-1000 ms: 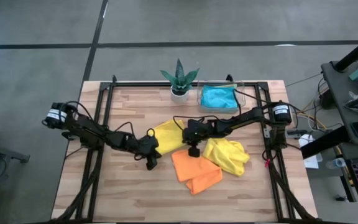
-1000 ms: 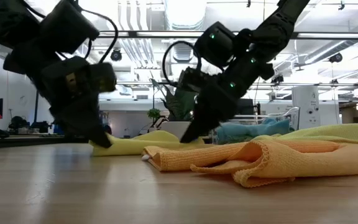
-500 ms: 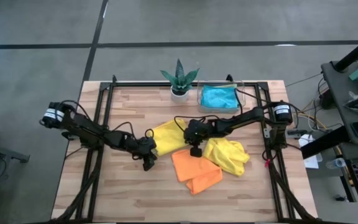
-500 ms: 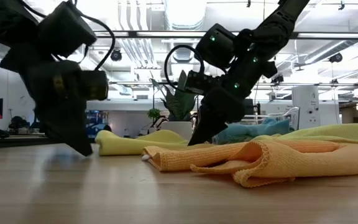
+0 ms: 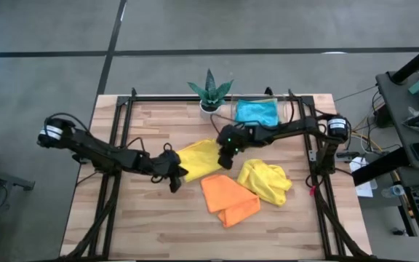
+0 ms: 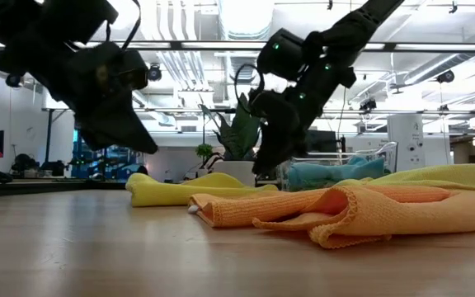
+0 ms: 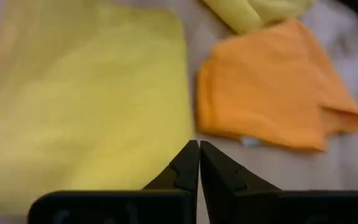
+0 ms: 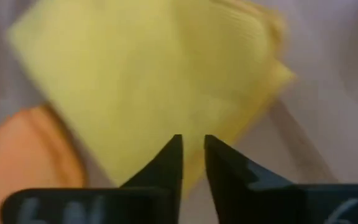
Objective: Fold microfiber towels
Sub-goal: Put the left yellow microfiber towel into the transparent bin, then fold the orange microfiber towel
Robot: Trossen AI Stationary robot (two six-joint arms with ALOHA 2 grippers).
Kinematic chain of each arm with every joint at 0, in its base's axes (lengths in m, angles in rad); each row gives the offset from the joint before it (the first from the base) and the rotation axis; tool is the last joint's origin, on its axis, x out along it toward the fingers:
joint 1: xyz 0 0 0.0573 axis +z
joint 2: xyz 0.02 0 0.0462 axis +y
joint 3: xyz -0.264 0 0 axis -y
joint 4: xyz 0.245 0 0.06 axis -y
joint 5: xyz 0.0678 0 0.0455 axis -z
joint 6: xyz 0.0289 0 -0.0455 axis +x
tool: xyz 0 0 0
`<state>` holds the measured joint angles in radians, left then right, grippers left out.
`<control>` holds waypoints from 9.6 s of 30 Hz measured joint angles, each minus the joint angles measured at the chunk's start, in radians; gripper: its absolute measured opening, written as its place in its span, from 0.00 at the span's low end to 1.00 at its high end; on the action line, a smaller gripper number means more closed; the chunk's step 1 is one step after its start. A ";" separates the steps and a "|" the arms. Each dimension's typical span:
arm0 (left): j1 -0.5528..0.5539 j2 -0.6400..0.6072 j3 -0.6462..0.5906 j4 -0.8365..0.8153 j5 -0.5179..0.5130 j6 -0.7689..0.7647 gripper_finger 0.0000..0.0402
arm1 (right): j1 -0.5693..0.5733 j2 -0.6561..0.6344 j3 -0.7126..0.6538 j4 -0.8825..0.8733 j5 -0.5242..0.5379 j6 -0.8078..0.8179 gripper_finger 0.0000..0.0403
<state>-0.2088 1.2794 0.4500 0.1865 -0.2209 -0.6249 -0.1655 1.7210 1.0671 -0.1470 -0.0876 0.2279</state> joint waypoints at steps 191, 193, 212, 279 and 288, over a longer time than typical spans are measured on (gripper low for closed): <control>0.012 -0.560 -0.040 -0.012 -0.535 0.743 0.26 | -0.523 -0.371 0.070 -0.713 0.623 0.271 0.34; 0.013 -0.560 -0.040 -0.012 -0.535 0.743 0.26 | -0.524 -0.367 0.079 -0.707 0.623 0.248 0.28; 0.012 -0.516 -0.040 -0.009 -0.533 0.744 0.26 | -0.533 -0.183 0.002 -0.624 0.586 0.256 0.02; -0.247 0.262 0.276 -0.020 0.040 0.292 0.14 | 0.311 -0.492 -0.319 0.141 0.298 -0.273 0.02; -0.244 0.402 0.469 -0.185 0.001 0.484 0.40 | 0.355 -0.492 -0.483 0.378 0.297 -0.252 0.02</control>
<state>-0.4531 1.6814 0.9194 0.0014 -0.2203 -0.1411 0.1896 1.2289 0.5841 0.2312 0.2096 -0.0238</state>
